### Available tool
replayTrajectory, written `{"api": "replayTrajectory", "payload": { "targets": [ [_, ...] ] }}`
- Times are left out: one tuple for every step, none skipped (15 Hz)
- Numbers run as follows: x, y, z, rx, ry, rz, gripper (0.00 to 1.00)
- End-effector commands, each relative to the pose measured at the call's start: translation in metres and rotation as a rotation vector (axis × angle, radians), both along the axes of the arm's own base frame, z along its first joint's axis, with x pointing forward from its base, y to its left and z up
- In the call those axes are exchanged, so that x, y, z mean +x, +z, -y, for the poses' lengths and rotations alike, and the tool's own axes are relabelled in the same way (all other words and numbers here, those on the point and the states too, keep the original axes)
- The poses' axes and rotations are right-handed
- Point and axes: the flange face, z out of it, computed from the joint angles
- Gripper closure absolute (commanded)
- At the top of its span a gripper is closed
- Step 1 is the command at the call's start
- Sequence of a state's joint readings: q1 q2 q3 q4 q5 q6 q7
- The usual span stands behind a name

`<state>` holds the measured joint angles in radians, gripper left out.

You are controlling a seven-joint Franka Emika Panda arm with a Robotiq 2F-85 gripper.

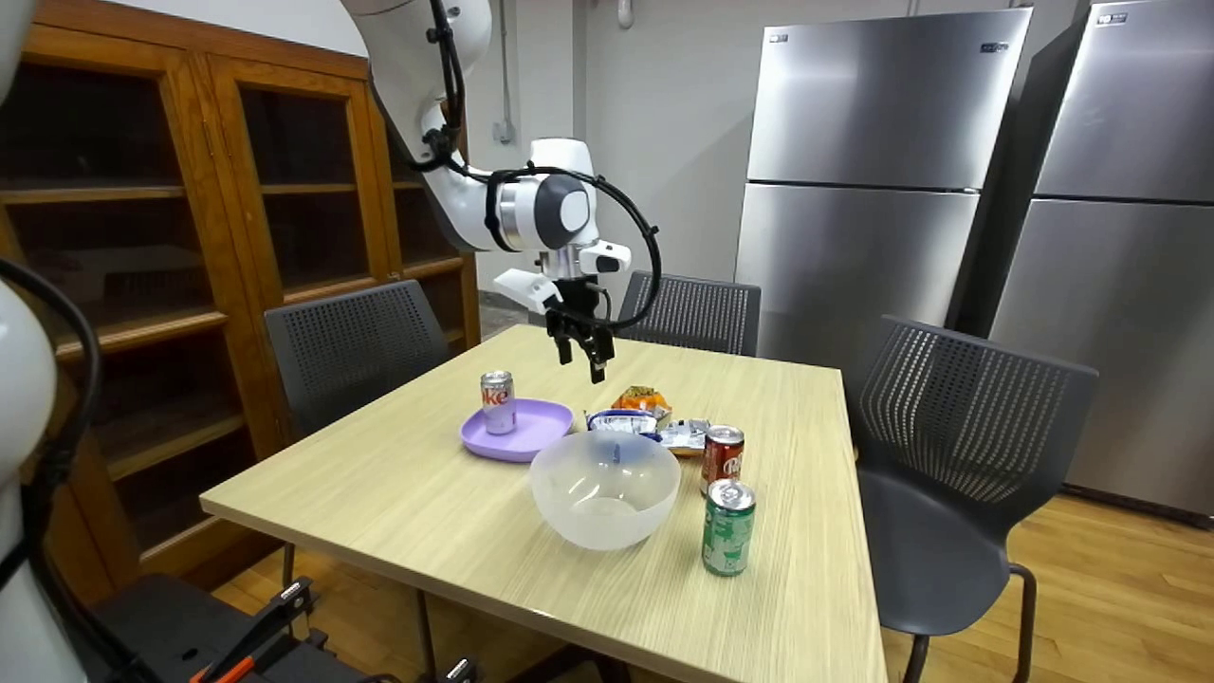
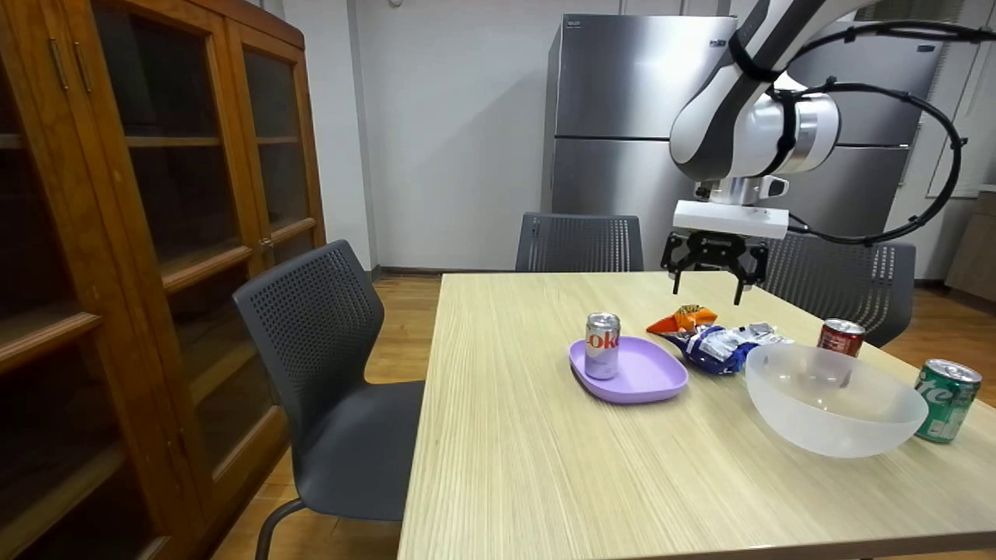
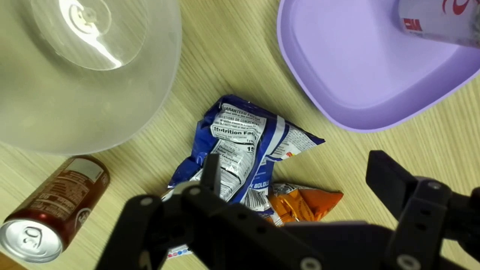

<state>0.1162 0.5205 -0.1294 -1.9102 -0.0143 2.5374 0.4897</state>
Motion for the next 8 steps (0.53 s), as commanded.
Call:
{"api": "replayTrajectory", "payload": {
  "targets": [
    [0.017, -0.011, 0.004, 0.011, -0.078, 0.015, 0.0],
    [0.02, -0.016, 0.005, 0.01, -0.094, 0.016, 0.0],
    [0.023, -0.02, 0.007, 0.011, -0.114, 0.017, 0.0],
    [0.026, -0.024, 0.009, 0.012, -0.135, 0.017, 0.0],
    [0.029, -0.028, 0.011, 0.013, -0.153, 0.015, 0.0],
    [0.031, -0.032, 0.014, 0.015, -0.171, 0.014, 0.0],
    [0.034, -0.036, 0.016, 0.017, -0.186, 0.013, 0.0],
    [0.037, -0.04, 0.018, 0.015, -0.202, 0.015, 0.0]
  ]
}}
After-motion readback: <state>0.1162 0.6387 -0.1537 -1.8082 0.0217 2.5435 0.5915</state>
